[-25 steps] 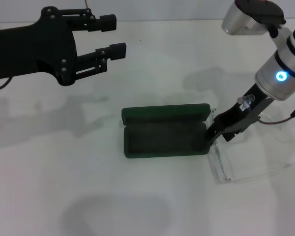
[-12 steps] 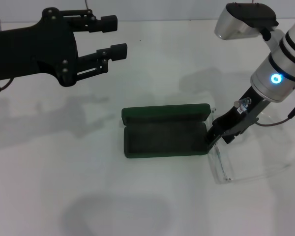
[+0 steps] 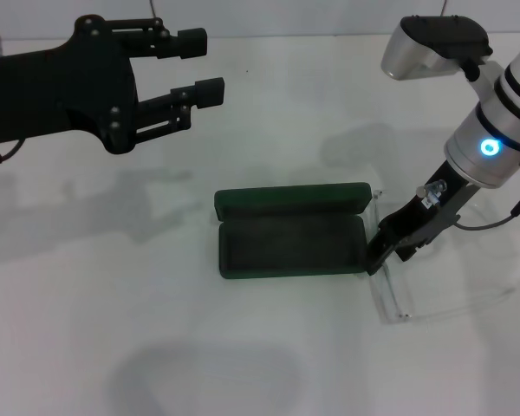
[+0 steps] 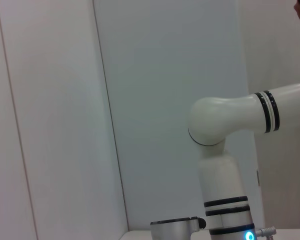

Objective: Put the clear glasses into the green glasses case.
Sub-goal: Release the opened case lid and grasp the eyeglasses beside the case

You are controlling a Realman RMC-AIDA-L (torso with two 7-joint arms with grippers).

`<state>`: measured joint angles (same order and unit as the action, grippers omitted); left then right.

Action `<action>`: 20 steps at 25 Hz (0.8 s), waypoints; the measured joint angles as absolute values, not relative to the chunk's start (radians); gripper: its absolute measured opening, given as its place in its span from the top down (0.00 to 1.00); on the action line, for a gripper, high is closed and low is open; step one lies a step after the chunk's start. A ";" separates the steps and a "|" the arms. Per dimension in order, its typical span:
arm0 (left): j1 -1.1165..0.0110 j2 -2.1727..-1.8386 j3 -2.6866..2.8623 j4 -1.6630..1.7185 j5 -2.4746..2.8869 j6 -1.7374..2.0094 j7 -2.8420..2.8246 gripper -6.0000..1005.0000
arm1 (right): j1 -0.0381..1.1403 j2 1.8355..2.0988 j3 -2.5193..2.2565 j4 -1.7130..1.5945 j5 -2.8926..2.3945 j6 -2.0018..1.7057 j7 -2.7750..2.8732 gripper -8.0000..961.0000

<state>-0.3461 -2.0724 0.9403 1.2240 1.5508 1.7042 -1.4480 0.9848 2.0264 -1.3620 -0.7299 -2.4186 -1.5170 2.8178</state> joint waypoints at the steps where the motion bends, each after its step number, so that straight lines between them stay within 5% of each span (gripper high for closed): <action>1: -0.345 -2.073 0.940 1.224 1.551 1.704 -1.448 0.54 | 0.984 2.026 -1.361 -0.729 -2.418 -1.517 2.817 0.28; 6: -0.342 -2.073 0.940 1.224 1.551 1.704 -1.448 0.55 | 0.981 2.026 -1.359 -0.733 -2.416 -1.514 2.814 0.29; 9: -0.341 -2.073 0.940 1.224 1.551 1.704 -1.449 0.55 | 0.978 2.025 -1.355 -0.734 -2.416 -1.509 2.807 0.52; 14: -0.341 -2.073 0.940 1.224 1.552 1.704 -1.450 0.55 | 0.968 2.024 -1.353 -0.737 -2.413 -1.503 2.791 0.67; 20: -0.339 -2.072 0.936 1.224 1.552 1.704 -1.453 0.55 | 0.953 2.020 -1.352 -0.747 -2.401 -1.511 2.777 0.74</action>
